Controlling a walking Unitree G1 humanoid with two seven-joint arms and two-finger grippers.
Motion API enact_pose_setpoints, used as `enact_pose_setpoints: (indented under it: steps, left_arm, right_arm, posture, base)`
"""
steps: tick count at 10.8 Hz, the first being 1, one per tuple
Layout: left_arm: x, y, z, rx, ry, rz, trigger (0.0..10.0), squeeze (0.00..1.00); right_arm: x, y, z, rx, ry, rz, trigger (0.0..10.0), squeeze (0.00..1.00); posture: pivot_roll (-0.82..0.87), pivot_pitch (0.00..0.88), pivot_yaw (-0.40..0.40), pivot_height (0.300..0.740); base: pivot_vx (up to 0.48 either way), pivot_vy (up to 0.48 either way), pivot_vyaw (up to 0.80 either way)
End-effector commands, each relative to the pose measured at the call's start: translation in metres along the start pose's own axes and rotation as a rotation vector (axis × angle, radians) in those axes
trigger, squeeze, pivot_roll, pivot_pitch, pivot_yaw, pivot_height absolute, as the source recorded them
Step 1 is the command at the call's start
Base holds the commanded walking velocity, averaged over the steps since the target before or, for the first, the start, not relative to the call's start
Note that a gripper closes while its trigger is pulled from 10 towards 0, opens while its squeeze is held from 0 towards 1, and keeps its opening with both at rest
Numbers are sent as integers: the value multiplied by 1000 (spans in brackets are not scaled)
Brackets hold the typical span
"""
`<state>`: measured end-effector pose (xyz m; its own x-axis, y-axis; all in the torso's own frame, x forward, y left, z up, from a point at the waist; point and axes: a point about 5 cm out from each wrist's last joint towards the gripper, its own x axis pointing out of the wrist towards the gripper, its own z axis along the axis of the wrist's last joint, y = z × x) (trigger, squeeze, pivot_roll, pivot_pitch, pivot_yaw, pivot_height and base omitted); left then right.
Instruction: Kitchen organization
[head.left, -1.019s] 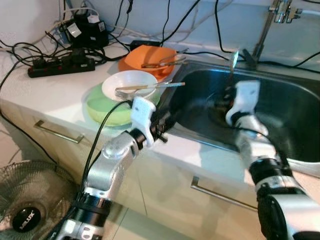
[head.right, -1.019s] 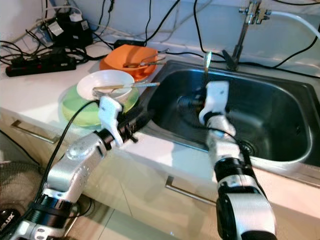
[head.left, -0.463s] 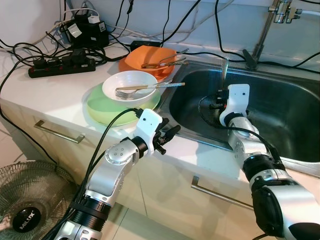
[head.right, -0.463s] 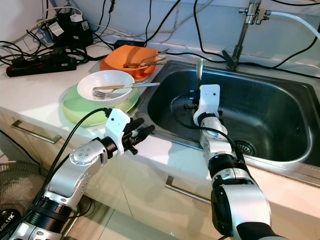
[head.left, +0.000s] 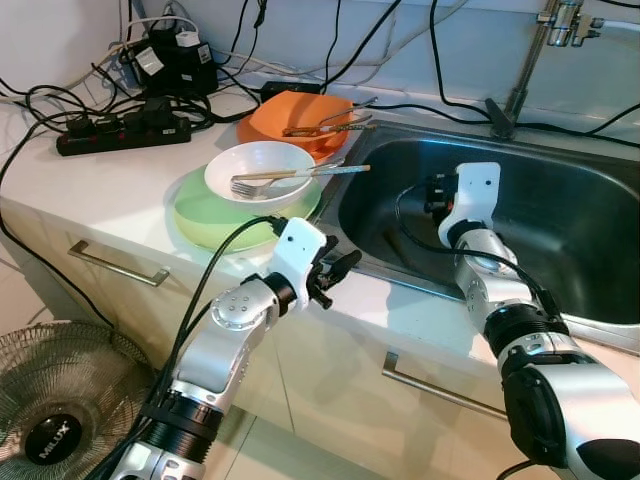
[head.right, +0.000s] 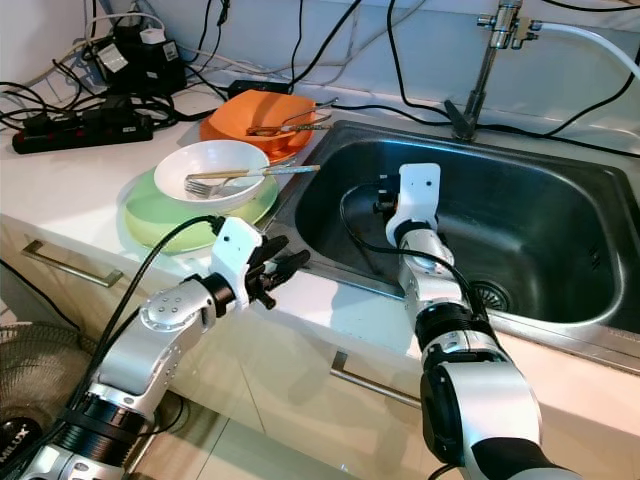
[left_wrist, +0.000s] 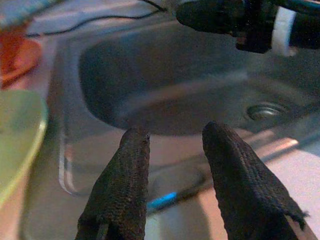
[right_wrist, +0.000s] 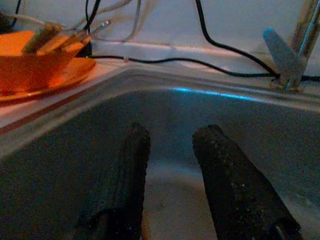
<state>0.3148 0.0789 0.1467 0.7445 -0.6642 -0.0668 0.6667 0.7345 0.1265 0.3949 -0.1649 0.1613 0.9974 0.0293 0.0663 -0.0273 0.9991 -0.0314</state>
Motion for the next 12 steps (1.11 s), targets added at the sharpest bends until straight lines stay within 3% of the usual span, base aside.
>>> enact_pose_setpoints:
  steps: [1,3,4,6,8,11,12]
  left_arm:
    - [0,5,3,27,-14,36,10000,0]
    - [3,8,15,145,-49,69,10000,0]
    - [8,9,33,278,-92,88,10000,0]
    - [21,17,52,437,-125,138,10000,0]
    - [28,20,56,508,-111,145,10000,0]
    - [50,29,60,631,-72,157,10000,0]
    - [53,31,62,640,-71,167,10000,600]
  right_arm:
    - [3,-1,10,7,-50,-12,10000,0]
    - [3,-2,23,39,-135,-8,10000,0]
    - [0,1,32,49,-205,18,10000,0]
    - [-4,1,35,23,-217,27,10000,0]
    - [-6,-3,32,27,-215,19,10000,0]
    - [-13,-8,24,27,-184,0,10000,0]
    - [-13,-8,24,26,-181,-2,10000,0]
  posture:
    - [177,0,49,740]
    - [171,0,47,740]
    - [164,0,49,740]
    - [151,0,52,740]
    - [142,0,57,740]
    - [127,0,62,740]
    - [121,0,67,740]
  base:
    - [0,0,0]
    - [0,0,0]
    - [0,0,0]
    - [0,0,0]
    - [0,0,0]
    - [0,0,0]
    - [0,0,0]
